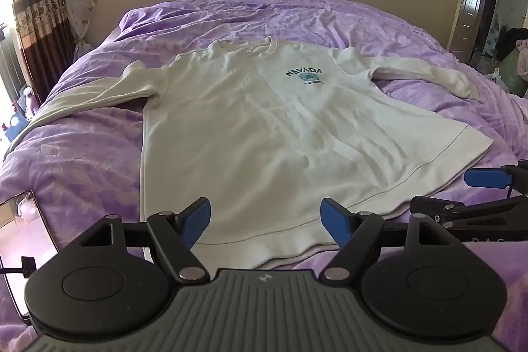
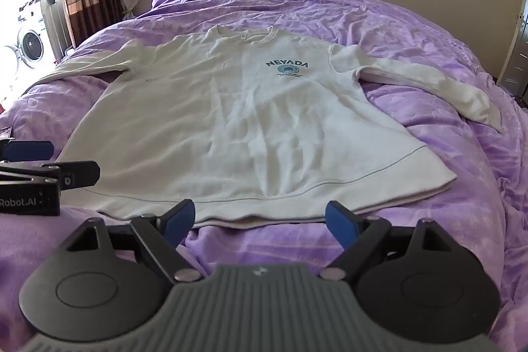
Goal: Fold small clothes
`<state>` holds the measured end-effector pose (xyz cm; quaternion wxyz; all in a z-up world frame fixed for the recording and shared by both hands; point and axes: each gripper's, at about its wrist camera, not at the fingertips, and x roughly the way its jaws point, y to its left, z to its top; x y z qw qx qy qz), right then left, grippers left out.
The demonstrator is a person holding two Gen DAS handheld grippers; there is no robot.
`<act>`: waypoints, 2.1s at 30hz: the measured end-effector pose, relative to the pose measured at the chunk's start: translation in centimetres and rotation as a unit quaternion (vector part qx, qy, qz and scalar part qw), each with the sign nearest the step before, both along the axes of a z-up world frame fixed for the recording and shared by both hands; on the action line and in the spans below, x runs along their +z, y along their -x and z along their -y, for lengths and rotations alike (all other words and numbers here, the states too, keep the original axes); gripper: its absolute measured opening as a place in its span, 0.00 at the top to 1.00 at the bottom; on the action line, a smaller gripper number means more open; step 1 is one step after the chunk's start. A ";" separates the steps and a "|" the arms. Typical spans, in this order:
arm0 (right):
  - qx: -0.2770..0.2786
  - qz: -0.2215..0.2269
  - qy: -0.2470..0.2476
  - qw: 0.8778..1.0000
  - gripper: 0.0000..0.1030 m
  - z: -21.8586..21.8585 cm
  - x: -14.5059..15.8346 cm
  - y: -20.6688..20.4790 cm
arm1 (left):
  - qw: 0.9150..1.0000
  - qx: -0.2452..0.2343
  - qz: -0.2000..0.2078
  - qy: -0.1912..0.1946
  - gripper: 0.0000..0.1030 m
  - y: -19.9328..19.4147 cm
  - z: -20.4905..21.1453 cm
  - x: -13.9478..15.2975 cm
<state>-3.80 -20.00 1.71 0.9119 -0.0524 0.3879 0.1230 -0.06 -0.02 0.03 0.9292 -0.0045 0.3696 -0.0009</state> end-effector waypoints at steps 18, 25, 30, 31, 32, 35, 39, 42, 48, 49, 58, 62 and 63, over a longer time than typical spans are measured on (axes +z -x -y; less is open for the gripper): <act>0.001 -0.006 0.000 1.000 0.20 -0.3 -0.2 -0.2 | 1.000 -0.001 -0.009 0.002 0.14 -0.2 -0.3 -0.8; 0.000 -0.008 -0.002 1.000 0.20 -0.3 -0.3 -0.2 | 1.000 0.000 -0.011 0.003 0.14 -0.2 -0.2 -0.7; 0.003 -0.010 -0.001 1.000 0.20 -0.3 -0.5 -0.4 | 1.000 0.000 -0.011 0.004 0.14 -0.2 -0.2 -0.6; 0.003 -0.010 -0.001 1.000 0.20 -0.3 -0.5 -0.4 | 1.000 0.000 -0.012 0.004 0.14 -0.2 -0.2 -0.6; 0.003 -0.010 -0.001 1.000 0.20 -0.3 -0.5 -0.4 | 1.000 0.000 -0.012 0.004 0.14 -0.3 -0.3 -0.7; 0.004 -0.010 -0.001 1.000 0.20 -0.3 -0.6 -0.4 | 1.000 0.000 -0.012 0.005 0.14 -0.3 -0.3 -0.6; 0.003 -0.011 -0.001 1.000 0.20 -0.3 -0.5 -0.4 | 1.000 0.000 -0.012 0.004 0.14 -0.3 -0.3 -0.6; 0.003 -0.011 -0.001 1.000 0.20 -0.3 -0.6 -0.4 | 1.000 0.000 -0.013 0.005 0.14 -0.3 -0.4 -0.7; 0.003 -0.012 -0.001 1.000 0.20 -0.4 -0.6 -0.4 | 1.000 0.000 -0.014 0.005 0.14 -0.3 -0.3 -0.6; 0.003 -0.012 -0.001 1.000 0.20 -0.4 -0.6 -0.4 | 1.000 0.000 -0.014 0.005 0.14 -0.3 -0.3 -0.6; 0.004 -0.012 -0.001 1.000 0.20 -0.4 -0.6 -0.4 | 1.000 0.000 -0.015 0.006 0.14 -0.3 -0.3 -0.6; 0.004 -0.013 -0.002 1.000 0.20 -0.4 -0.7 -0.4 | 1.000 0.000 -0.015 0.006 0.14 -0.3 -0.3 -0.5; 0.004 -0.013 -0.002 1.000 0.20 -0.4 -0.7 -0.4 | 1.000 0.000 -0.015 0.006 0.14 -0.3 -0.3 -0.5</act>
